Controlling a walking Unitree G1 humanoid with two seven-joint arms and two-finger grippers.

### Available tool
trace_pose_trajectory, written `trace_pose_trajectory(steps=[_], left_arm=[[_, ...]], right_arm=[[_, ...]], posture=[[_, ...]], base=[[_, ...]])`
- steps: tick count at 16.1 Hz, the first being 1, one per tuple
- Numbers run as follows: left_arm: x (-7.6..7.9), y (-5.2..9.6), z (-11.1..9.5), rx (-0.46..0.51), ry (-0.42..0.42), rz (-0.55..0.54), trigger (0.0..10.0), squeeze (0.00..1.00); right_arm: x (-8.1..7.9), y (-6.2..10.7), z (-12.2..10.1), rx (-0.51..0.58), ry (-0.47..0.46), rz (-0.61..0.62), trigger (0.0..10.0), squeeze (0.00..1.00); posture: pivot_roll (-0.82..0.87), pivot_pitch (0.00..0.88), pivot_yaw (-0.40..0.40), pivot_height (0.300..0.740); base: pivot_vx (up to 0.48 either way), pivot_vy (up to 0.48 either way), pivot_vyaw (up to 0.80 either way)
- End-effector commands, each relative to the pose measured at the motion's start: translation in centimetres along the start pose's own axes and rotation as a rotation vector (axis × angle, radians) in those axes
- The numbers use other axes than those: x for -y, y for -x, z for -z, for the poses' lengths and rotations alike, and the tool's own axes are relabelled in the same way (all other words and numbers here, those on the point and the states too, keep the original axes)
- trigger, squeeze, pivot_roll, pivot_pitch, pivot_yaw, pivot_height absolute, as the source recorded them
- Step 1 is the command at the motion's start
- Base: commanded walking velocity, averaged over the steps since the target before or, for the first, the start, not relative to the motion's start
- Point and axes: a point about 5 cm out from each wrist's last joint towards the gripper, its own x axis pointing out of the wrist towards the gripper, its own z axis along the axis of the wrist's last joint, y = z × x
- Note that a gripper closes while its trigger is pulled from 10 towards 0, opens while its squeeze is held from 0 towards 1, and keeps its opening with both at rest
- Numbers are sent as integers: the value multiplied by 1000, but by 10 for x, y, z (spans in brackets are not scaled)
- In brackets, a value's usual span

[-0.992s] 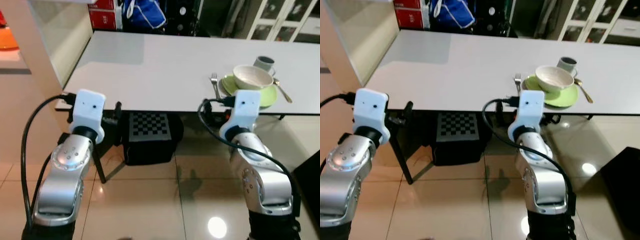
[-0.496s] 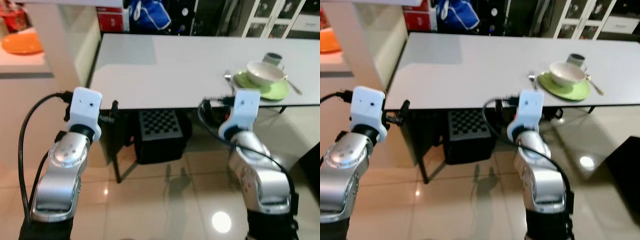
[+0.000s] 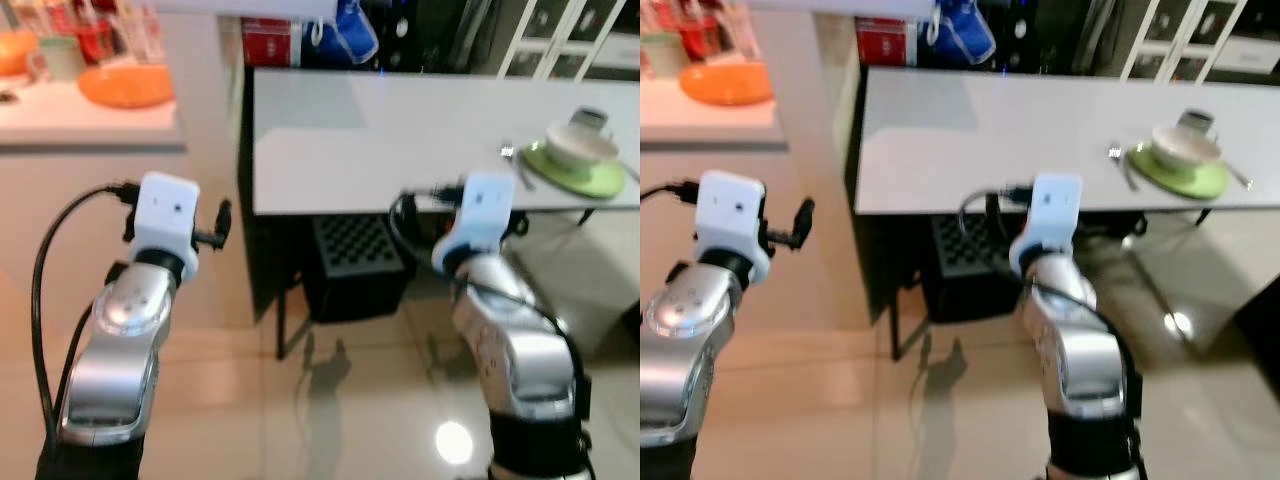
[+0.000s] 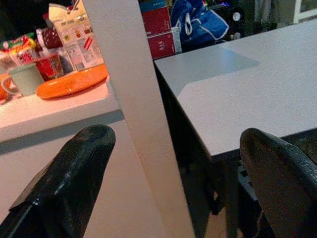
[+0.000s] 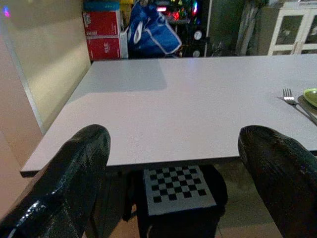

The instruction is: Setting the table

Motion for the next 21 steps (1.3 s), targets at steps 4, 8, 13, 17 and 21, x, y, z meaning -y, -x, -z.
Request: trace_pose_trajectory(steps=[4, 8, 13, 17, 21], left_arm=[[6, -3, -3, 16, 8, 18, 10000, 0], [8, -4, -3, 15, 19, 10, 10000, 0], [4, -3, -2, 12, 40, -10, 10000, 0], [8, -5, -4, 21, 34, -4, 10000, 0], [5, -6, -3, 21, 24, -6, 10000, 0]], right_arm=[[10, 2, 5, -15, 11, 52, 10000, 0], [9, -2, 3, -1, -10, 20, 10000, 0], [4, -4, 2, 2, -7, 4, 10000, 0], [5, -5, 5, 5, -3, 10, 10000, 0], [1, -7, 4, 15, 12, 0, 10000, 0]], posture=[[76, 0, -39, 740], [81, 0, -47, 740], [82, 0, -47, 740], [92, 0, -51, 740], [94, 0, -52, 740]], base=[[0, 480, 0], [0, 480, 0], [0, 480, 0], [0, 480, 0], [0, 480, 0]])
